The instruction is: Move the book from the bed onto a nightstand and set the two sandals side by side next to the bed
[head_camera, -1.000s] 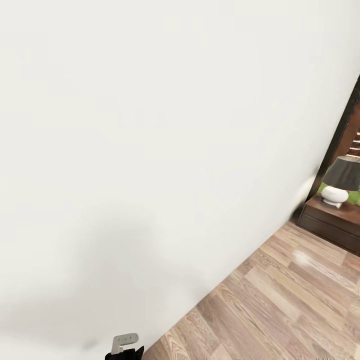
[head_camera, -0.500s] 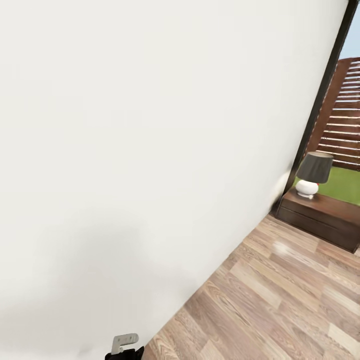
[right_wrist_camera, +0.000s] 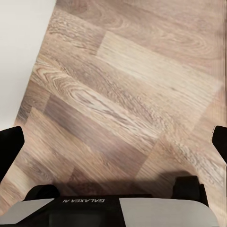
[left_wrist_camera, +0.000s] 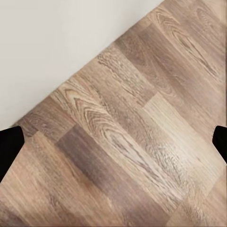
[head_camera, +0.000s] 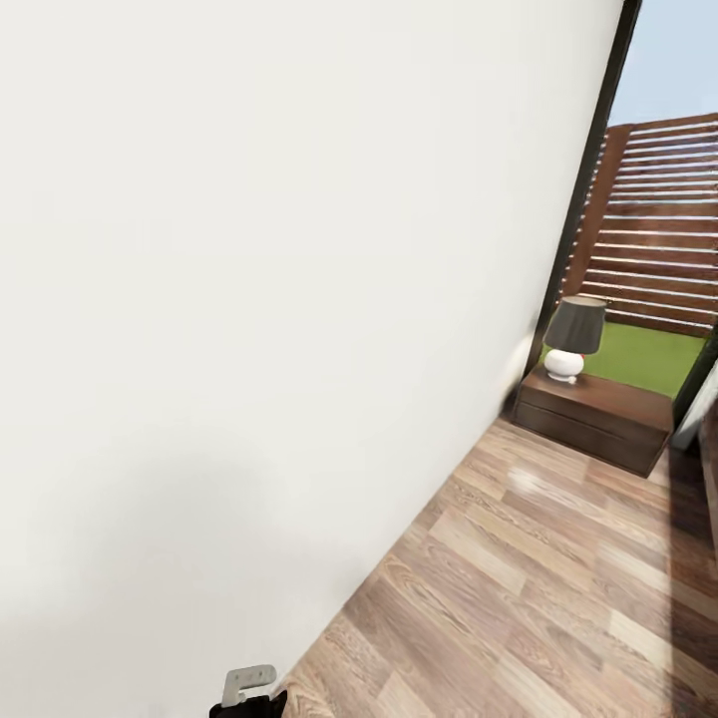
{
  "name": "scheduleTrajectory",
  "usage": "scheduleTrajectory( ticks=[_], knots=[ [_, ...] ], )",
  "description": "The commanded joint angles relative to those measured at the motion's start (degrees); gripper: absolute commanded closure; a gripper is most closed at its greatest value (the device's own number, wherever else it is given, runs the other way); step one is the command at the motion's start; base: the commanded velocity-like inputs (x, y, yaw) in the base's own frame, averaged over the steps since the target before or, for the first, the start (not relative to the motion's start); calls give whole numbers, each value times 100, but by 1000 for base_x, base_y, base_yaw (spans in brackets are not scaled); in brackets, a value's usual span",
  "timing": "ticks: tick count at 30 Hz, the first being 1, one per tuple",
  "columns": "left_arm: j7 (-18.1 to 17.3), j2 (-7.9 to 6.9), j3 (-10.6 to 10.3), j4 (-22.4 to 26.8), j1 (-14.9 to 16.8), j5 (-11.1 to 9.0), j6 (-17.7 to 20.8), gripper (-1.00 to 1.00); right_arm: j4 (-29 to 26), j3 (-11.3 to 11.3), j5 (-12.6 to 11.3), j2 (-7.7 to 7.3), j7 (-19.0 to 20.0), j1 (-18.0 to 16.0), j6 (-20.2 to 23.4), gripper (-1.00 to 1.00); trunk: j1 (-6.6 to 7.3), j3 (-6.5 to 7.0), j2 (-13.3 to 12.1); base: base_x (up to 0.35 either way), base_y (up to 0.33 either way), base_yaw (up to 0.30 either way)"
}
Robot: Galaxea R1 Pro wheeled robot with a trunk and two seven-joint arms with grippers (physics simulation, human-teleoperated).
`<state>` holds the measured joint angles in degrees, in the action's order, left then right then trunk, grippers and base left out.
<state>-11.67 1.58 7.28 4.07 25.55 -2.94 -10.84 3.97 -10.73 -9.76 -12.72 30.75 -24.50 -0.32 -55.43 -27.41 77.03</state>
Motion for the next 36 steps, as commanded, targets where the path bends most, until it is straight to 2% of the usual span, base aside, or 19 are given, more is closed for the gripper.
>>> scheduleTrajectory(
  ticks=[1,25,36],
  knots=[
    [-37,0,37,-6,3,-31,-5,-100,24,-4,-52,-2,27,-11,-3,-100,0,-6,4,0,0,-235],
    [-37,0,36,-8,3,-31,-5,-100,24,-5,-53,-2,27,-11,-3,-100,0,-6,4,2,0,-235],
    [-38,0,37,-11,3,-31,-7,-100,24,-5,-53,-2,27,-11,-3,-100,0,-6,4,135,78,-231]
  ],
)
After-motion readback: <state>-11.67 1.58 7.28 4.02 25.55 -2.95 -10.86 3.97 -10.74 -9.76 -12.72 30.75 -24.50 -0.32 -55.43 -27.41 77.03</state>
